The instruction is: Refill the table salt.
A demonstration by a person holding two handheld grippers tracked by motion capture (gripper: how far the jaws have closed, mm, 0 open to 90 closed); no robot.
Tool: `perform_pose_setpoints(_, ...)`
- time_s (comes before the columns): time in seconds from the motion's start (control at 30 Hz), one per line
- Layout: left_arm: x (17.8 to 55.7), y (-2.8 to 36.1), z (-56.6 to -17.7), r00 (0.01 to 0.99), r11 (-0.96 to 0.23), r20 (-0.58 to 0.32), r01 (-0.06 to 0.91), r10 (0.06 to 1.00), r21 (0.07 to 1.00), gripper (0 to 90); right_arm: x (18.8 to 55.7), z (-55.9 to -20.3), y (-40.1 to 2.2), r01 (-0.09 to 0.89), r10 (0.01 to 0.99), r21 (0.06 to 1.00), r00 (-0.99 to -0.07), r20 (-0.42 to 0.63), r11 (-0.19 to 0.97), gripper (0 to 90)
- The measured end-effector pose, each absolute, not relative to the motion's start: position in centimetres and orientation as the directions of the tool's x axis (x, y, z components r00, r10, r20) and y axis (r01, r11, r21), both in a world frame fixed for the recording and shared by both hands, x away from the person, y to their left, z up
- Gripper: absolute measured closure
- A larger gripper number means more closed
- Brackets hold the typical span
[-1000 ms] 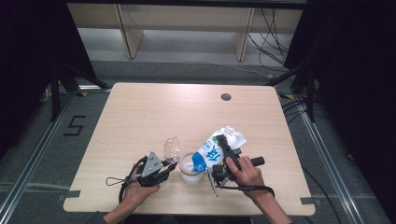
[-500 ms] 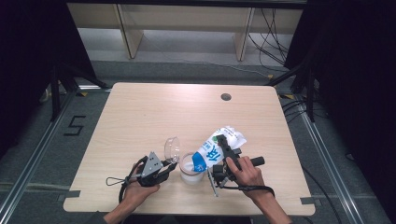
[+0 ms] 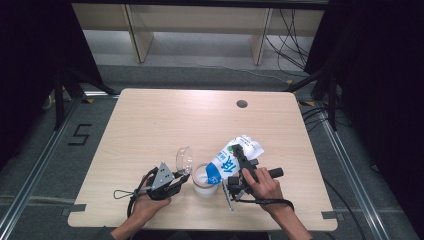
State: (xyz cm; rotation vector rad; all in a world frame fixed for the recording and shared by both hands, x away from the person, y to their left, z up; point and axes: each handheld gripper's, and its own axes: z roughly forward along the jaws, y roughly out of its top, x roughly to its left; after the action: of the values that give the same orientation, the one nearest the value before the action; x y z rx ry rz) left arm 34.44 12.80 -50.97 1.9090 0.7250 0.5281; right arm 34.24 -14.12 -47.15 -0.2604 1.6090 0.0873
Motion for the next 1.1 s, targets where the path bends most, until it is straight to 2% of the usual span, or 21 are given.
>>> perform_pose_setpoints(0.2, 34.45, 12.81, -50.97, 0.728, -0.335, 0.047, 0.256, 0.684, 0.907, 75.3, 34.25, -47.19, -14.1, -0.222, -0.112, -0.101, -0.036, -0.993, 0.97, 69.8)
perform_pose_setpoints(0.27, 34.44, 12.8, -50.97, 0.726, -0.334, 0.048, 0.255, 0.686, 0.907, 75.4, 34.34, -46.97, -14.03, -0.237, -0.144, -0.135, -0.019, -0.989, 0.962, 69.9)
perform_pose_setpoints(0.3, 34.41, 12.81, -50.94, 0.725, -0.336, 0.049, 0.257, 0.687, 0.906, 75.3, 34.26, -47.17, -14.1, -0.223, -0.115, -0.105, -0.031, -0.993, 0.969, 69.9)
perform_pose_setpoints(1.1, 34.44, 12.8, -50.96, 0.727, -0.334, 0.048, 0.256, 0.686, 0.907, 75.2, 34.28, -47.14, -14.15, -0.221, -0.105, -0.093, -0.045, -0.993, 0.971, 70.4)
